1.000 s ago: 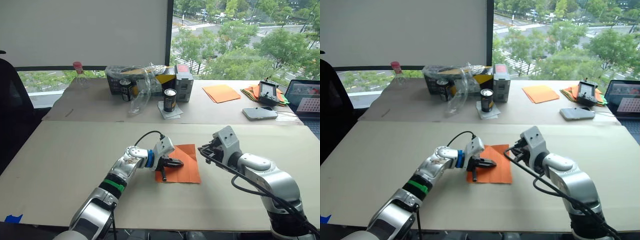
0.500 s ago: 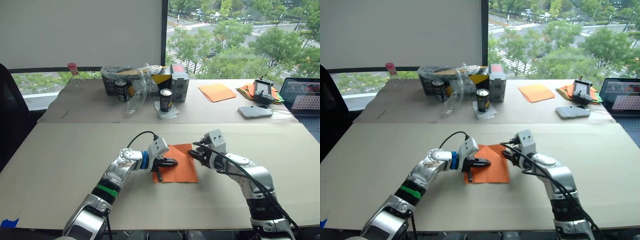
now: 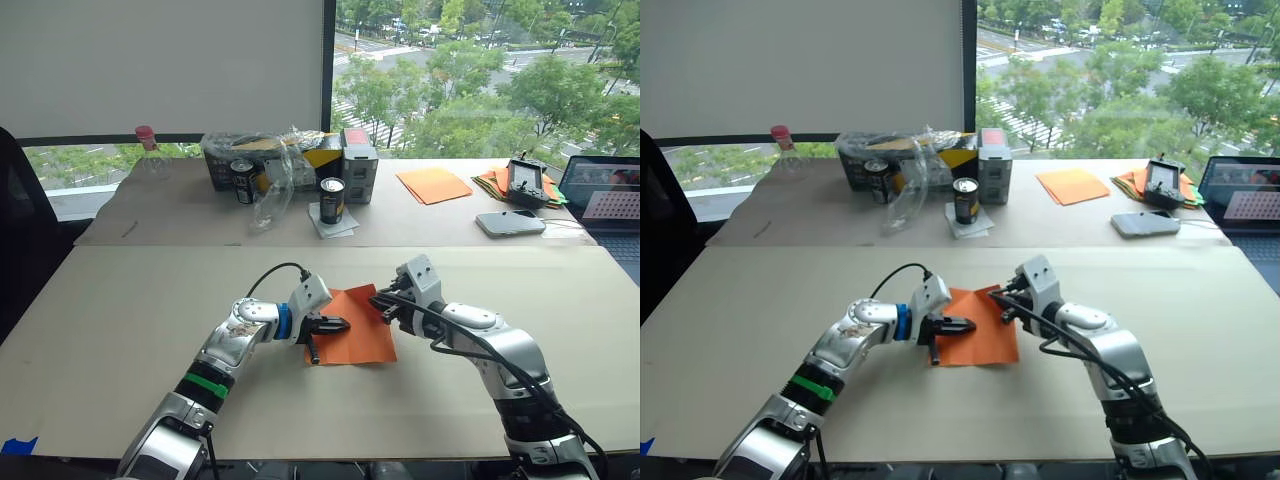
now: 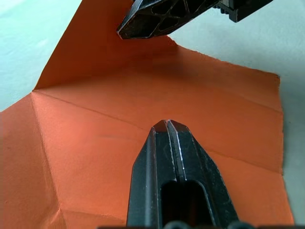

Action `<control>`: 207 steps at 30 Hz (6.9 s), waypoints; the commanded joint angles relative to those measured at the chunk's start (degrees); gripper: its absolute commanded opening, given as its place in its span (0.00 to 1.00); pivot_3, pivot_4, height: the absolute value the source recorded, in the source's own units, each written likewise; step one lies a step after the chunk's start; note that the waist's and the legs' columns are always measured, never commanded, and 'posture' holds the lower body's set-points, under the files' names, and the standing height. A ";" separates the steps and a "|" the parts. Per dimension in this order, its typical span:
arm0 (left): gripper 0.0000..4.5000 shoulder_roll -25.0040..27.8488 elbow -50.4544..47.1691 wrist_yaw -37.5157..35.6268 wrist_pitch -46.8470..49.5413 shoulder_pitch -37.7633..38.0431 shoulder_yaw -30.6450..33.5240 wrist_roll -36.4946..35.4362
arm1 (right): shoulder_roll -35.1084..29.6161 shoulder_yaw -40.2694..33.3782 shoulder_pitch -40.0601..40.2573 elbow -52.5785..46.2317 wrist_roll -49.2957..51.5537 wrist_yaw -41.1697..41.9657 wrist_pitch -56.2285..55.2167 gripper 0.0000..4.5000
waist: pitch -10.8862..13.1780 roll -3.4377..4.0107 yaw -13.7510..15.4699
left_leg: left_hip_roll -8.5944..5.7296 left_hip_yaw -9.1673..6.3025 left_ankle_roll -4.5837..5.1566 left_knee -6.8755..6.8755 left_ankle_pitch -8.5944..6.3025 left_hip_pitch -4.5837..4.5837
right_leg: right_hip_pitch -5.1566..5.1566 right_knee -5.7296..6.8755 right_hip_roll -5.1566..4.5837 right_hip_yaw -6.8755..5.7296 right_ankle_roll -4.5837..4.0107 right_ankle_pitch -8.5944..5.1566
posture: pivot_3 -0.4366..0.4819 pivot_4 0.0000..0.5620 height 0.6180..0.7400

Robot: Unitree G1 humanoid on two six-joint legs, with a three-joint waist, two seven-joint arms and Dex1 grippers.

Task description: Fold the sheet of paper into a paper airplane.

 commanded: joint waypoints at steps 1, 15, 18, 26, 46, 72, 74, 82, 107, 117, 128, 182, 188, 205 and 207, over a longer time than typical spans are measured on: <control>0.00 0.92 1.81 0.53 1.30 0.31 0.04 1.11 | -2.82 3.16 0.18 -4.16 -2.43 1.88 -4.19 0.01 | 0.00 0.00 0.02 | 0.00 0.00 0.00 0.00 0.00 0.00 | 0.00 0.00 0.00 0.00 0.00 0.00 | 0.48 0.27 0.43; 0.00 -1.55 1.11 1.28 8.66 -0.87 5.80 -5.23 | -11.85 19.18 2.39 -3.23 -25.55 3.03 -27.33 0.01 | 0.01 -0.01 -0.04 | 0.00 0.01 -0.01 0.03 0.00 -0.02 | -0.02 -0.01 0.00 -0.01 0.01 -0.01 | 0.48 0.27 0.43; 0.00 -1.40 0.95 1.52 10.24 -1.83 7.20 -6.35 | -11.96 20.81 2.68 -1.28 -29.54 2.69 -30.58 0.01 | 0.01 -0.01 -0.04 | 0.02 0.00 -0.02 0.01 0.01 -0.02 | -0.02 -0.01 0.02 -0.02 0.01 -0.01 | 0.48 0.27 0.43; 0.00 -5.42 3.61 6.90 11.03 -8.17 11.96 -8.30 | -10.63 21.56 3.54 2.10 -35.03 3.21 -34.60 0.01 | 0.01 -0.03 0.18 | 0.00 0.00 -0.05 0.07 0.03 -0.03 | 0.01 -0.01 0.02 -0.01 0.01 -0.01 | 0.48 0.27 0.43; 0.00 -8.63 12.70 10.23 -0.59 -10.75 -0.07 5.67 | -9.11 18.77 5.38 -0.13 -37.90 6.49 -34.15 0.01 | 0.01 -0.03 0.23 | -0.02 0.01 -0.07 0.06 0.04 -0.04 | 0.01 -0.01 0.01 -0.01 0.01 -0.01 | 0.48 0.27 0.43; 0.00 -5.95 7.12 10.00 6.08 -5.90 -0.17 6.39 | 9.29 1.48 5.96 -6.24 -18.04 -0.66 -0.93 0.00 | -0.03 -0.03 0.05 | -0.01 -0.01 -0.08 0.03 0.04 -0.01 | -0.06 0.14 0.00 0.00 0.01 -0.01 | 0.48 0.27 0.43; 0.00 -5.95 6.30 9.97 6.30 -5.46 -0.64 6.71 | 11.16 0.73 6.91 -3.88 -16.98 -1.93 -4.60 0.00 | -0.04 -0.02 0.06 | -0.01 -0.01 -0.10 -0.02 0.05 0.05 | -0.05 0.15 0.01 0.02 0.01 -0.01 | 0.48 0.27 0.43; 0.00 -6.90 6.83 10.52 6.28 -6.47 -0.70 6.85 | 11.45 2.77 7.24 1.25 -17.23 -4.25 -11.13 0.00 | -0.05 0.00 0.16 | -0.02 0.01 -0.13 0.02 0.07 0.24 | 0.11 0.18 0.02 0.04 0.01 -0.01 | 0.48 0.27 0.43; 0.00 -9.18 13.45 10.49 1.19 -8.43 -1.00 7.43 | 6.51 -5.43 24.72 -12.80 -9.52 -7.41 -4.12 0.00 | -0.19 -0.03 1.13 | -0.02 -0.01 -0.09 0.04 0.05 0.34 | 0.31 0.13 0.01 0.01 0.09 -0.06 | 0.48 0.27 0.43; 0.00 -10.08 14.25 10.64 -0.83 -9.01 -0.58 7.26 | 8.23 -4.56 17.27 -15.19 -5.41 -7.08 -8.37 0.00 | -0.18 -0.02 1.23 | -0.03 0.00 -0.09 0.02 0.05 0.25 | 0.20 0.13 0.01 0.03 0.09 -0.05 | 0.48 0.27 0.43; 0.00 -12.35 16.48 13.01 -3.03 -9.54 -0.33 8.27 | 12.22 -1.70 16.67 -2.71 -6.24 -9.94 -10.72 0.00 | -0.18 -0.02 1.13 | -0.02 0.00 -0.08 0.01 0.05 0.25 | 0.18 0.14 0.01 0.03 0.08 -0.05 | 0.48 0.27 0.43; 0.01 -3.12 -18.36 30.53 42.02 0.14 24.76 -18.15 | 8.74 7.54 5.82 7.39 -12.43 -3.84 -16.80 0.00 | -0.19 -0.03 -1.27 | 0.06 0.00 -0.31 -0.42 0.17 0.38 | 0.04 0.18 0.07 0.09 0.03 -0.03 | 0.48 0.27 0.43; 0.01 1.88 -18.91 24.79 31.93 -0.52 15.87 -13.50 | 8.75 5.16 2.88 3.45 -11.75 -5.27 -14.49 0.00 | -0.17 -0.02 -1.18 | 0.06 0.00 -0.32 -0.42 0.17 0.36 | 0.01 0.17 0.07 0.10 0.02 -0.03 | 0.48 0.27 0.43; 0.01 6.86 -12.53 13.12 -1.96 0.78 -0.39 3.27 | 6.57 0.12 0.25 -4.40 -9.67 -6.88 -7.83 0.00 | -0.10 0.03 -0.07 | -0.01 0.01 -0.25 -0.43 0.15 -0.02 | -0.20 -0.07 0.02 0.09 -0.01 -0.02 | 0.48 0.27 0.43; 0.01 7.12 -14.02 13.16 -1.59 2.45 -0.93 4.09 | 6.86 -0.06 0.29 -4.45 -9.36 -6.77 -7.84 0.00 | -0.10 0.03 -0.18 | 0.00 0.01 -0.24 -0.45 0.14 -0.01 | -0.23 -0.05 0.02 0.10 0.00 -0.02 | 0.48 0.27 0.43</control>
